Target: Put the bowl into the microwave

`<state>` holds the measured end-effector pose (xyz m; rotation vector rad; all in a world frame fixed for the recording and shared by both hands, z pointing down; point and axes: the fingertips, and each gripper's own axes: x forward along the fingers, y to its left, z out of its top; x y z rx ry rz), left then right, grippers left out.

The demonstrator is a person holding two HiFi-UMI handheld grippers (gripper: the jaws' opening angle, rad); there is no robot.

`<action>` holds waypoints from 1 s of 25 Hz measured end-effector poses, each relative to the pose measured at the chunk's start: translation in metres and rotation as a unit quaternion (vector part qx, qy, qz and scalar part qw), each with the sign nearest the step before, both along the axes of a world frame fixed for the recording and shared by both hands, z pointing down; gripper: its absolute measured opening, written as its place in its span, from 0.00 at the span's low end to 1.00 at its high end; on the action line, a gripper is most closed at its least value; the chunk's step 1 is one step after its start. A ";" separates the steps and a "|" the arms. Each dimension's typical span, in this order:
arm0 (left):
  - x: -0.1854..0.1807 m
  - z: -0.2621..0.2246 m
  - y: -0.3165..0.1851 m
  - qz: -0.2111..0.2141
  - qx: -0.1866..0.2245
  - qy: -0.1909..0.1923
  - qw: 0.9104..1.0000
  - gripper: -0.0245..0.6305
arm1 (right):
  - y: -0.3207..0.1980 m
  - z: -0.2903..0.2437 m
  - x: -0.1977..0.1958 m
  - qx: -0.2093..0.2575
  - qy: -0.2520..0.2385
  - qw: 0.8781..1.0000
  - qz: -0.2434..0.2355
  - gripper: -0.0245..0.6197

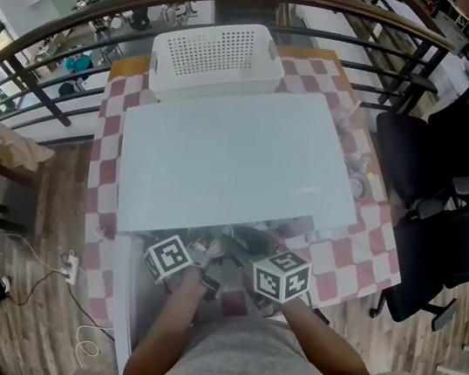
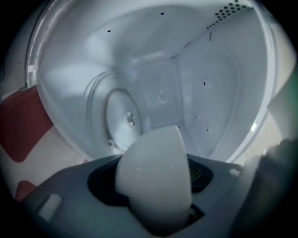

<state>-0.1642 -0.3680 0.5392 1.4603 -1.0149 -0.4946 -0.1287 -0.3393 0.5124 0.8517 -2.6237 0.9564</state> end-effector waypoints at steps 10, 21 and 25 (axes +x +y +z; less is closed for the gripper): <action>0.005 -0.001 -0.002 0.004 0.022 -0.016 1.000 0.51 | 0.001 0.024 -0.006 -0.186 -0.108 0.976 0.039 0.25; 0.014 -0.012 -0.002 0.056 0.090 -0.066 0.992 0.66 | -0.016 0.023 0.009 -0.201 -0.123 0.964 0.126 0.22; 0.016 -0.012 0.008 0.081 0.118 -0.108 0.984 0.68 | -0.032 0.028 0.018 -0.208 -0.133 0.955 0.163 0.22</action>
